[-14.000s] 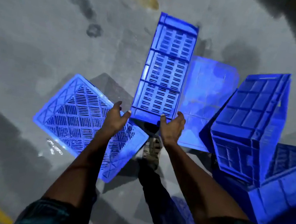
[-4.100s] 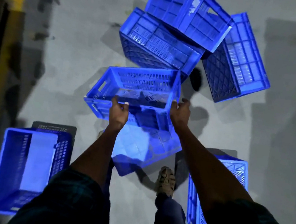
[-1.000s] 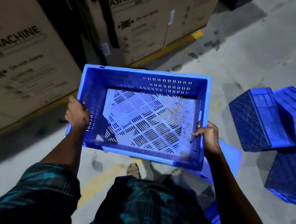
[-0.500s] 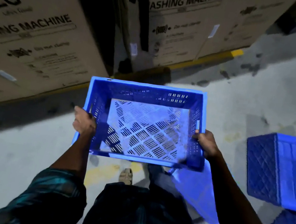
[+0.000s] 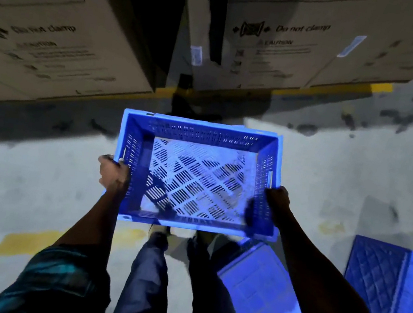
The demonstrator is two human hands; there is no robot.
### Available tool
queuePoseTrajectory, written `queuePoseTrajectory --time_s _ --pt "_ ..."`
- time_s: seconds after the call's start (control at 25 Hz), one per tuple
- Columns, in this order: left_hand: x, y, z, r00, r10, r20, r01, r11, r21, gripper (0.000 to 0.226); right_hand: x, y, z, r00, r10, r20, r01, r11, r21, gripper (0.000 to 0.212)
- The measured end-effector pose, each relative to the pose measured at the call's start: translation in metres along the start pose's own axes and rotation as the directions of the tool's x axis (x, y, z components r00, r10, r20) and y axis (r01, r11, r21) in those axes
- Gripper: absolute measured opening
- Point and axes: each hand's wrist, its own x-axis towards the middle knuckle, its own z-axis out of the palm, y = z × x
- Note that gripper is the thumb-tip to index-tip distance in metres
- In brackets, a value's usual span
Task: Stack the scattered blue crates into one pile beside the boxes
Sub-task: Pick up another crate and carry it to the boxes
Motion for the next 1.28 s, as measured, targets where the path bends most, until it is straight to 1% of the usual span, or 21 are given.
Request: queuePoseTrajectory --time_s 0.16,0.32,0.4,0.48,0.6,0.68,0.8,0.92,0.96,1.04,1.2,1.24,1.28 --pt "0.039 -0.016 0.076 0.996 -0.089 0.023 0.092 0.984 -0.155 0.034 0.055 -0.028 0.035 0.998 -0.015 -0.064 0.011 0.998 -0.056 0.045" --pt "0.083 -0.046 0.145 0.992 -0.111 0.061 0.123 0.962 -0.243 0.028 0.133 -0.037 0.082 0.994 -0.066 -0.093 0.06 0.996 -0.059 0.056" --pt "0.101 -0.056 0.168 0.985 -0.155 0.073 0.169 0.944 -0.282 0.033 0.162 -0.037 0.102 0.993 -0.07 -0.099 0.064 0.996 -0.057 0.058" --pt "0.12 -0.069 0.189 0.98 -0.177 0.086 0.196 0.93 -0.312 0.042 0.184 -0.038 0.121 0.992 -0.086 -0.093 0.082 0.996 -0.042 0.054" --pt "0.139 -0.074 0.208 0.986 -0.151 0.069 0.166 0.926 -0.339 0.045 0.204 -0.04 0.143 0.99 -0.091 -0.111 0.09 0.996 -0.016 0.042" --pt "0.148 -0.066 0.214 0.989 -0.144 0.039 0.149 0.938 -0.313 0.049 0.213 -0.041 0.148 0.989 -0.087 -0.121 0.089 0.996 0.007 0.034" --pt "0.157 -0.048 0.219 0.995 -0.1 0.018 0.1 0.948 -0.301 0.049 0.225 -0.044 0.151 0.989 -0.065 -0.132 0.068 0.997 0.026 0.041" --pt "0.156 -0.037 0.222 0.997 -0.081 -0.001 0.077 0.956 -0.282 0.049 0.228 -0.054 0.149 0.99 -0.066 -0.122 0.073 0.996 0.052 0.03" --pt "0.154 -0.038 0.223 0.997 -0.083 -0.007 0.078 0.96 -0.269 0.049 0.229 -0.055 0.149 0.992 -0.069 -0.11 0.074 0.996 0.048 0.031" --pt "0.149 -0.046 0.222 0.999 -0.055 0.004 0.054 0.972 -0.229 0.05 0.226 -0.052 0.149 0.992 -0.084 -0.093 0.085 0.996 0.006 0.039" --pt "0.149 -0.054 0.22 0.997 0.061 0.045 -0.055 0.989 -0.137 0.048 0.222 -0.046 0.148 0.988 -0.138 -0.071 0.128 0.983 -0.128 0.058" --pt "0.149 -0.054 0.22 0.994 0.094 0.051 -0.088 0.991 -0.099 0.048 0.222 -0.047 0.148 0.984 -0.165 -0.068 0.152 0.974 -0.167 0.06" --pt "0.148 -0.055 0.22 0.989 0.132 0.065 -0.131 0.991 -0.023 0.05 0.223 -0.046 0.148 0.976 -0.208 -0.058 0.19 0.957 -0.219 0.065"
